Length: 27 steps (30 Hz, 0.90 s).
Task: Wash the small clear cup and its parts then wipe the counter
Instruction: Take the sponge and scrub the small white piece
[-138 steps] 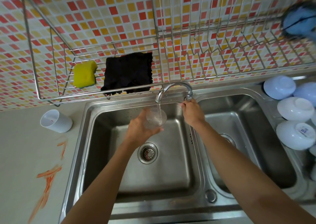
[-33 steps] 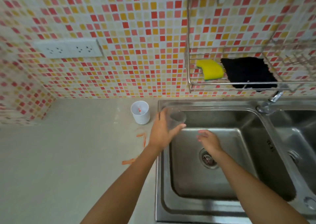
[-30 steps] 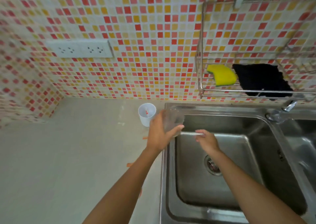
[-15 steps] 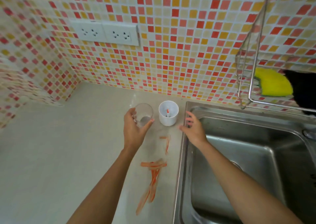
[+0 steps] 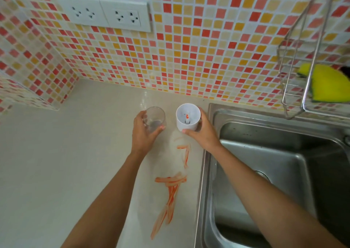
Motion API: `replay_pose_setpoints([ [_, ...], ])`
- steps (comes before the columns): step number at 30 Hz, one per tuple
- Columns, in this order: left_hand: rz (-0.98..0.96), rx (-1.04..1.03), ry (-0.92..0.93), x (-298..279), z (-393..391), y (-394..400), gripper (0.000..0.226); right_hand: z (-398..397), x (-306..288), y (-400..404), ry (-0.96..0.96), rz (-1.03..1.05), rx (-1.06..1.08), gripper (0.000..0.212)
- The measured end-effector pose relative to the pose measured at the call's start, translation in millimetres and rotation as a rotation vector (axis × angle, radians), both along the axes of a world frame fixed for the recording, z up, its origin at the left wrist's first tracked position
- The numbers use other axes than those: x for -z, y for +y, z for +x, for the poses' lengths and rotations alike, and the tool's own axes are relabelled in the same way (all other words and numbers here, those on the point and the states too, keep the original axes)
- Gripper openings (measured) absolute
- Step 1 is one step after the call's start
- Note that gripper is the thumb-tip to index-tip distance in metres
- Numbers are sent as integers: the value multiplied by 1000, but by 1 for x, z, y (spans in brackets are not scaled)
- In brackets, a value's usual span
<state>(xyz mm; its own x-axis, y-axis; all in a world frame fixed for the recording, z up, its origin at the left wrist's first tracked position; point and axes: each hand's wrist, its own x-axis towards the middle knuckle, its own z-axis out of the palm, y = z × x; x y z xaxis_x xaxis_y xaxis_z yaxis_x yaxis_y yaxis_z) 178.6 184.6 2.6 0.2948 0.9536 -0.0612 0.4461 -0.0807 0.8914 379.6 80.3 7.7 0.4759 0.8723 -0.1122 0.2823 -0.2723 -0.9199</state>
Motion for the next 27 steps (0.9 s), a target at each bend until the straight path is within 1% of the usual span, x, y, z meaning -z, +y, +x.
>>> replay_pose_setpoints([
  [1,21,-2,20,-2,2,-1,97,-1,-2,1,-4,-4,3,89],
  [2,59,-18,78,-6,4,-4,101,-1,-3,1,-8,-7,5,89],
  [3,119,-47,148,-12,6,-7,102,-1,-2,1,-8,-8,2,89],
  [4,210,-81,191,-19,9,-10,98,-2,-3,2,-9,-5,-6,89],
  [5,331,-99,196,-26,12,-12,86,-2,-3,2,-10,-6,-13,89],
  [7,574,-73,167,-39,24,-11,52,-3,-5,1,-11,-10,-20,88],
  [8,646,-33,174,-45,33,-9,38,-4,-6,1,-8,-8,-18,87],
  [9,680,24,201,-51,42,-6,29,-5,-7,2,-7,-8,-16,86],
  [10,685,94,245,-57,51,-3,24,-6,-8,2,-10,-9,-16,85],
  [13,631,323,339,-66,72,2,23,-7,-10,3,-6,-24,-17,83],
  [16,585,457,391,-66,81,6,24,-7,-11,4,5,-61,0,84],
  [20,576,523,435,-69,86,4,25,-8,-11,5,7,-86,6,86],
  [25,647,549,450,-70,90,3,21,-8,-11,6,-12,-88,6,83],
  [27,703,571,487,-72,90,1,20,-9,-10,6,-33,-94,12,82],
])
